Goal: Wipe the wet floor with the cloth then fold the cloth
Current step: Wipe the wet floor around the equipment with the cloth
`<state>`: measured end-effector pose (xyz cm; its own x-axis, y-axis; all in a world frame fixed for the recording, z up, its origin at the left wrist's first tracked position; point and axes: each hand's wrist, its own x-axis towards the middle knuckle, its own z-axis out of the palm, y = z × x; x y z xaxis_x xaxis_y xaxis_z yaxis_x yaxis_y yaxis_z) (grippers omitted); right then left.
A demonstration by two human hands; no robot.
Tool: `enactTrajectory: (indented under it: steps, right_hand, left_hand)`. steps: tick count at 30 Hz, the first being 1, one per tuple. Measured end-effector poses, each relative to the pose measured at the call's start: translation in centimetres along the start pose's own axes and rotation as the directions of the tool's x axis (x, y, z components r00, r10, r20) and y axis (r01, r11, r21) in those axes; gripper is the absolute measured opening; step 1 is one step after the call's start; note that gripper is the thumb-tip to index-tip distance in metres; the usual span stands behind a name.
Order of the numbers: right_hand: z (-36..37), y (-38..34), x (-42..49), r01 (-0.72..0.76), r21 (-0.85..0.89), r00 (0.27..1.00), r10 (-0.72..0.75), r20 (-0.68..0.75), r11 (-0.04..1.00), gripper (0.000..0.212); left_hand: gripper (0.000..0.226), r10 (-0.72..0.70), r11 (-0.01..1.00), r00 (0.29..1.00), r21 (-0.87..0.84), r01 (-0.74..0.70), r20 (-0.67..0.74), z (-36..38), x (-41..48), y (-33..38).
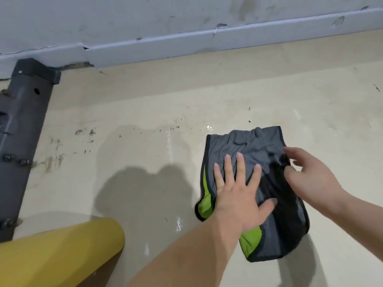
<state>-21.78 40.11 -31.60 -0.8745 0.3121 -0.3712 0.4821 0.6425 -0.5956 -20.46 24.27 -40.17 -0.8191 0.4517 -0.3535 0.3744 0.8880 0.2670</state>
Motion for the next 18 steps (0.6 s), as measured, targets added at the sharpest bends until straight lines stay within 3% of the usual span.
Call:
enactTrajectory:
  steps: [4, 7, 9, 11, 13, 15, 17, 18]
  right_hand:
    - [1.5, -1.4, -1.3, 0.070, -0.034, 0.996, -0.068, 0.058, 0.997, 0.049]
    - [2.9, -3.3, -1.0, 0.096, -0.047, 0.986, -0.088, 0.143, 0.994, 0.045]
    - [4.0, -4.8, -0.6, 0.090, -0.055, 0.980, -0.078, 0.185, 0.994, 0.047]
    - [5.3, -6.3, -0.1, 0.108, -0.076, 0.975, -0.091, 0.203, 0.991, 0.051]
    - [6.9, -8.0, 0.5, 0.161, -0.120, 0.966, -0.131, 0.223, 0.980, 0.054]
    - [8.1, -9.5, 1.2, 0.203, -0.158, 0.956, -0.160, 0.245, 0.966, 0.062]
    - [8.8, -10.8, 1.9, 0.216, -0.181, 0.956, -0.170, 0.240, 0.959, 0.064]
    - [9.1, -11.4, 2.2, 0.216, -0.189, 0.957, -0.169, 0.237, 0.958, 0.064]
  left_hand:
    - [0.084, 0.069, 0.990, 0.997, 0.128, -0.064, -0.037, -2.1, 2.0, -6.8]
    - [0.086, -0.172, 0.978, 0.980, 0.101, 0.183, -0.104, -4.4, 2.4, -15.5]
    - [0.086, -0.408, 0.910, 0.906, 0.034, 0.414, -0.113, -5.1, 1.3, -19.2]
    - [0.083, -0.516, 0.855, 0.849, -0.006, 0.519, -0.113, -4.9, 0.0, -18.9]
    - [0.082, -0.439, 0.897, 0.892, -0.001, 0.442, -0.109, -3.9, -1.5, -16.4]
    - [0.081, -0.222, 0.972, 0.970, 0.062, 0.228, -0.102, -3.1, -2.7, -14.8]
    - [0.081, -0.017, 0.989, 0.999, 0.143, 0.024, -0.047, -3.6, -2.2, -16.5]
    - [0.081, 0.013, 0.986, 1.000, 0.164, -0.009, -0.020, -4.3, -1.4, -18.2]
